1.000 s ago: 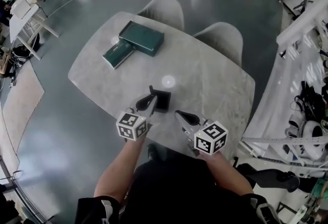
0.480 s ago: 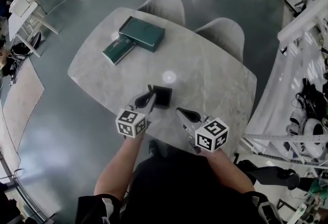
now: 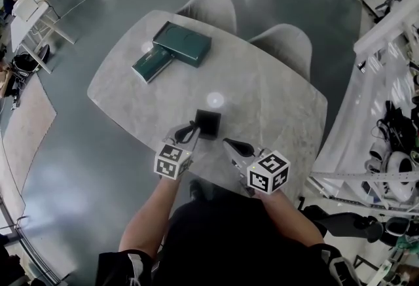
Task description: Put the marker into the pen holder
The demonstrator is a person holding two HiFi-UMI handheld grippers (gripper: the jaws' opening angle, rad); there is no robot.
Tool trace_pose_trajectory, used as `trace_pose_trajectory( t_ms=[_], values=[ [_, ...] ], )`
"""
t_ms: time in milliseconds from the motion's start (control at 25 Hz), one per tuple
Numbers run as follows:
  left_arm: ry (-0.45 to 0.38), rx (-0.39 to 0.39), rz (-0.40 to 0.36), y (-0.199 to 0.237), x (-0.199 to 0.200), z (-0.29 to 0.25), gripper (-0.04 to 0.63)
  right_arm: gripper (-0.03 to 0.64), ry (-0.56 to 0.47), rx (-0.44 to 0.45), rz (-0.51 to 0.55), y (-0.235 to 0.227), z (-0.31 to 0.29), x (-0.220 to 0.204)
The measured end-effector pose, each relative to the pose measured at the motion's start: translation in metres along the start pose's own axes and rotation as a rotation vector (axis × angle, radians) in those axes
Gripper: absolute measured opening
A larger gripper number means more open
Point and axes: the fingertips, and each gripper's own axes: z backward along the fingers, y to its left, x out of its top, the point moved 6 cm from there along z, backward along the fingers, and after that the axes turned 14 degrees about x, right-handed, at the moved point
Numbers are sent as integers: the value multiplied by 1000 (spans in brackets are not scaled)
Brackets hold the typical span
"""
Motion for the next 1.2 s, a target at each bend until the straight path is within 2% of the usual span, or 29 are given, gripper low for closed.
trace_pose_trajectory(
  t_ms=[280, 480, 800, 1200],
  values=[
    [65, 3, -22, 2, -10, -1, 48, 3, 5, 2, -3, 4, -3, -1],
    [68, 2, -13, 4, -13, -1, 49, 3, 13, 1, -8, 3, -5, -4],
    [52, -8, -78, 3, 7, -9, 68, 3, 10, -4, -11, 3, -3, -4],
    [71, -126, -259, -28, 32, -47, 112, 3, -13, -40, -37, -12, 9, -3]
  ],
)
